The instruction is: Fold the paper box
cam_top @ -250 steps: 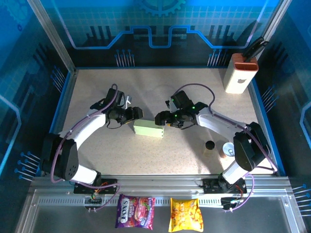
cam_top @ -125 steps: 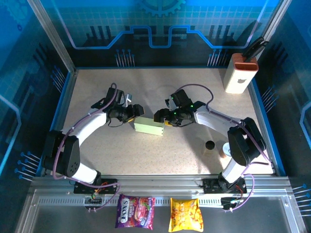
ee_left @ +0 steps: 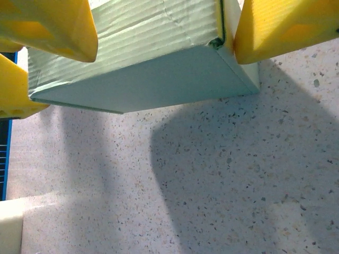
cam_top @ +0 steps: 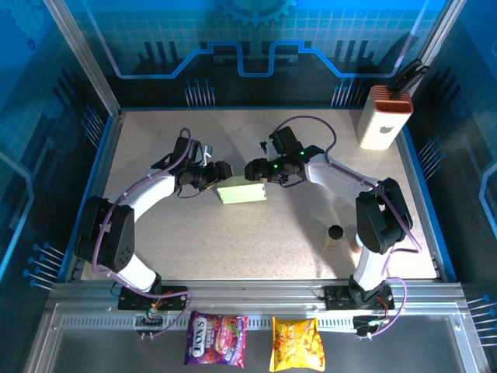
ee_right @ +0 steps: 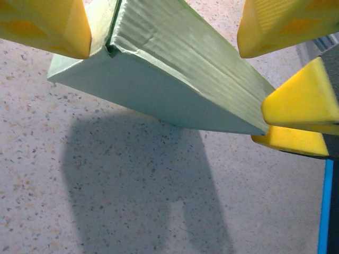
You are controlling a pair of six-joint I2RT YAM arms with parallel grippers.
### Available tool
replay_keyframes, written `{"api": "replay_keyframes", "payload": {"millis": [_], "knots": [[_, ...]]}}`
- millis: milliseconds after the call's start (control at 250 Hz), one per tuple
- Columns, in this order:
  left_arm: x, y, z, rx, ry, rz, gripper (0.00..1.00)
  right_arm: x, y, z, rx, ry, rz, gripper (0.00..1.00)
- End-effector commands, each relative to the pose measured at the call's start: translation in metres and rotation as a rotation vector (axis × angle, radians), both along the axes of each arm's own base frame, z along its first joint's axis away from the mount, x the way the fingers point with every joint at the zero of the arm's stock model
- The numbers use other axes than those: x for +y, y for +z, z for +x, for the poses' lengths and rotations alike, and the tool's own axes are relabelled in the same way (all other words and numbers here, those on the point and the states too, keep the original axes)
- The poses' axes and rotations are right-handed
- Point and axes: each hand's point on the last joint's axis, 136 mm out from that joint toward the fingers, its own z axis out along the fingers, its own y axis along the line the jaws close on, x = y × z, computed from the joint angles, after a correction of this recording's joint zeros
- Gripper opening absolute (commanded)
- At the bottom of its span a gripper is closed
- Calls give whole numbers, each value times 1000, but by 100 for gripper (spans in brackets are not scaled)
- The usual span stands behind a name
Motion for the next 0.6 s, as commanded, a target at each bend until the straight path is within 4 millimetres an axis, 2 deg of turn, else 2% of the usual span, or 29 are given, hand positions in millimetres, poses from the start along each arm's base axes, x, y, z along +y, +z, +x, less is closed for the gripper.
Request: {"api": "replay_keyframes", "payload": {"millis": [0,116,368,479,595], "knots": [[-21,8,-15,12,-67,-80,70,18,-1,-27,33,82,43,73],[-22,-1,-38,47,-79,-71,70,15,-4,-46,51,77,27,73],[-16,-29,-85,130,-67,-20,70,7,-24,-78,105,79,-37,74],[-17,-33,-98,140,-66,-21,70,9,-24,-90,111,92,-43,74],[-15,-25,-100,127,-53,-19,70,9,-19,-93,104,89,-50,74]]}}
